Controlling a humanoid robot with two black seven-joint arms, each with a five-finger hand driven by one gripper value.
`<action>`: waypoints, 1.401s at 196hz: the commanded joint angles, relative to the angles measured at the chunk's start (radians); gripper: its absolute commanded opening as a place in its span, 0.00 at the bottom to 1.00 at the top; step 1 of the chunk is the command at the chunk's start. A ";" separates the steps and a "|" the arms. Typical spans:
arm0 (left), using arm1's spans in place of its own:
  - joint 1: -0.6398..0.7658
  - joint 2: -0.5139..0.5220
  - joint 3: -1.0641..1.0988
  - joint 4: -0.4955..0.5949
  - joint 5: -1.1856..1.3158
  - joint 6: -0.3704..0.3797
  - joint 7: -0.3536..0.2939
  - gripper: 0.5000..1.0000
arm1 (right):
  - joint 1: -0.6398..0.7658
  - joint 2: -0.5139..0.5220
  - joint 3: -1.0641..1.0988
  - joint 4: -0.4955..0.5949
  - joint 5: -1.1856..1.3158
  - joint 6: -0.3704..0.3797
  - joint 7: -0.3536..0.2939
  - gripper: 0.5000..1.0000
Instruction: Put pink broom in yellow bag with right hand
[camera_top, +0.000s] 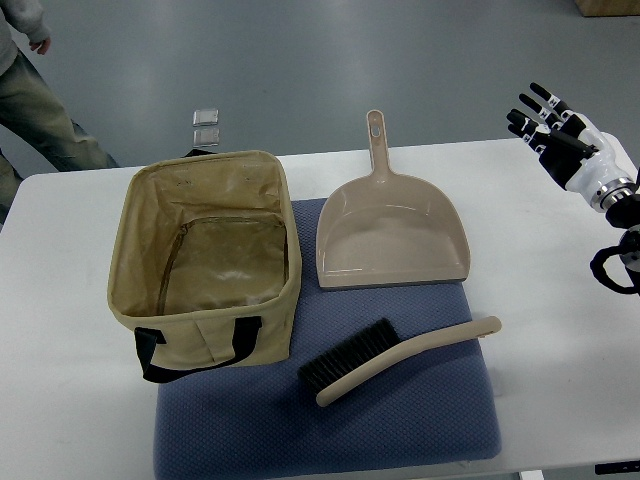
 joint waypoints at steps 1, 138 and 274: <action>0.000 0.000 0.000 0.002 0.000 0.000 0.000 1.00 | 0.000 0.001 0.000 0.000 0.000 0.000 0.000 0.86; 0.000 0.000 0.000 -0.002 0.002 0.001 0.000 1.00 | -0.004 0.004 -0.003 0.003 -0.002 0.003 0.000 0.86; 0.000 0.000 0.000 -0.004 0.002 0.001 0.000 1.00 | -0.001 -0.009 -0.003 0.005 -0.005 0.033 0.000 0.86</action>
